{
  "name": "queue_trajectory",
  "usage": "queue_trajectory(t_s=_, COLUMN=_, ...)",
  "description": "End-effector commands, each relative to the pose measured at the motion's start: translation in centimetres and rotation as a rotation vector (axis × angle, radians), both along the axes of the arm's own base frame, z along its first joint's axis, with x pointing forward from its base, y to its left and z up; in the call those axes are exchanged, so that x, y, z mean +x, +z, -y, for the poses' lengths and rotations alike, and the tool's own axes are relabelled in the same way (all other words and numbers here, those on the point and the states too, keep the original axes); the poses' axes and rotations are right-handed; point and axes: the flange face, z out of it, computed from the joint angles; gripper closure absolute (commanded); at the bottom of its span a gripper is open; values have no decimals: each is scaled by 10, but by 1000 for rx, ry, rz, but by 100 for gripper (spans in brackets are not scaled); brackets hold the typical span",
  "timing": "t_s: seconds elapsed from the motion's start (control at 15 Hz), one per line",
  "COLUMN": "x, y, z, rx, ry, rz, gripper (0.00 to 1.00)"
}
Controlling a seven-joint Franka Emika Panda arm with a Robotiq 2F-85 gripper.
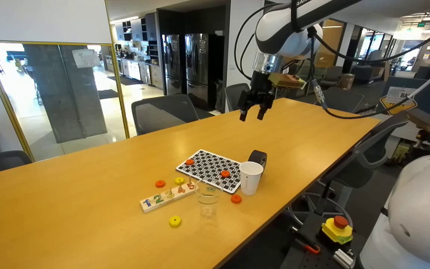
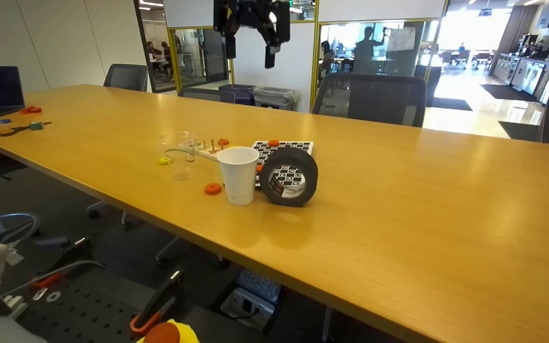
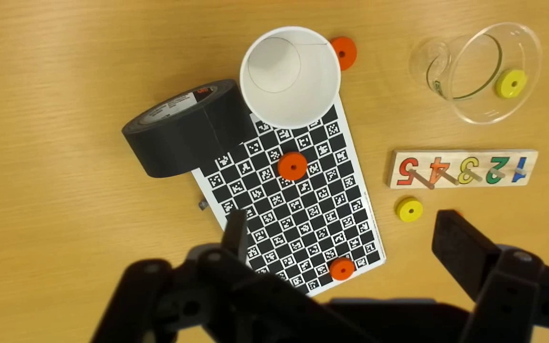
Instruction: Pick up the orange and yellow objects from the table and put them in the two cups
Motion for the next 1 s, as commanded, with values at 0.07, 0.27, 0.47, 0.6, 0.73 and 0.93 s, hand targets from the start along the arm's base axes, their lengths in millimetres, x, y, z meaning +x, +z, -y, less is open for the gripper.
queue_trajectory(t_s=0.07, x=23, y=-33, z=-12, rx=-103, ry=2, rz=-8, gripper=0)
queue_trajectory(t_s=0.27, x=40, y=-68, z=-19, rx=-179, ry=21, rz=-15, gripper=0)
queue_trajectory(t_s=0.47, x=59, y=-105, z=-19, rx=-230, ry=20, rz=-22, gripper=0)
queue_trajectory(t_s=0.6, x=72, y=-126, z=-15, rx=-254, ry=42, rz=-21, gripper=0)
queue_trajectory(t_s=0.73, x=84, y=-145, z=-10, rx=-261, ry=73, rz=-11, gripper=0)
queue_trajectory(t_s=0.93, x=105, y=-172, z=-2, rx=-245, ry=95, rz=-13, gripper=0)
